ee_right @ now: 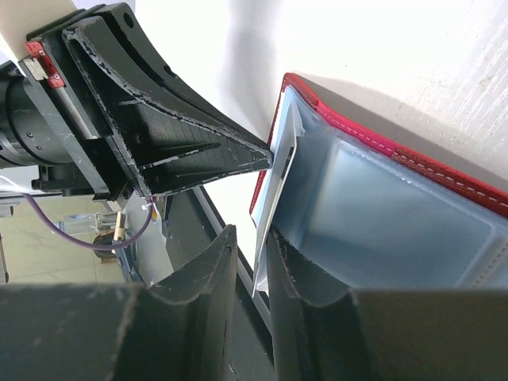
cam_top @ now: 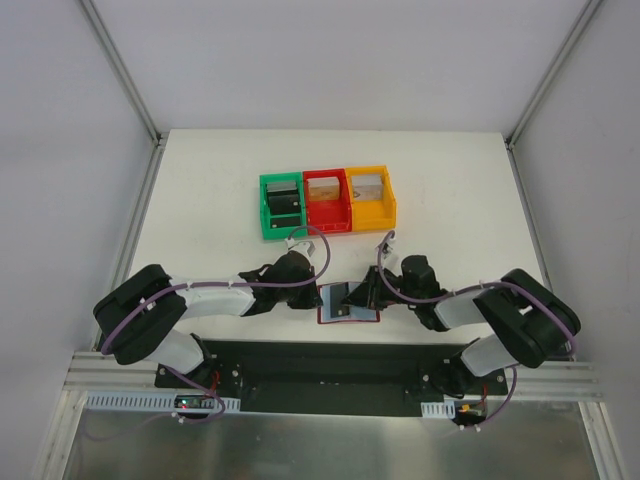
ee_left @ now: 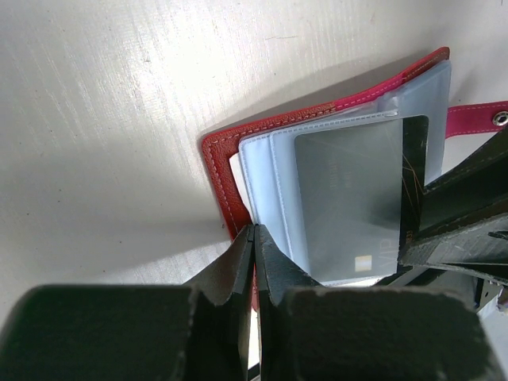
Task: Take the credit cards out of the card holder
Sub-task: Remove the credit card from the card holder.
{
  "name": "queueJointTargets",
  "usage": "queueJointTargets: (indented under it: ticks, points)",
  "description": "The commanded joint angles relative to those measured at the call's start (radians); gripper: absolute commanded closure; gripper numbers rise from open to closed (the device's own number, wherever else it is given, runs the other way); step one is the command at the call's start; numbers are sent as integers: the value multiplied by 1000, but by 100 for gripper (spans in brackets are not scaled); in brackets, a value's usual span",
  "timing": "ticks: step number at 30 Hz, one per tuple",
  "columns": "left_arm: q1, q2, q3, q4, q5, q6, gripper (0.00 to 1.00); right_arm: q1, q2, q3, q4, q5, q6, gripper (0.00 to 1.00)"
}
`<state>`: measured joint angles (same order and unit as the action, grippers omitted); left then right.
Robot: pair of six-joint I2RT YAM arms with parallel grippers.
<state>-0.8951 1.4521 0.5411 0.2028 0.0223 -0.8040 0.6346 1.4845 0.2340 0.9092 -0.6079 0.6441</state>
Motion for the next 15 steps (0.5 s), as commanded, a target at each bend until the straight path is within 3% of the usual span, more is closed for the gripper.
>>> queueJointTargets:
  ticks: [1,15]
  points:
    - [4,31,-35,-77,-71,5,100,-13,-39,-2,63,-35,3,76]
    - [4,25,-38,-86,-76,8,100,-35,-47,-15,50,-43,-1,78]
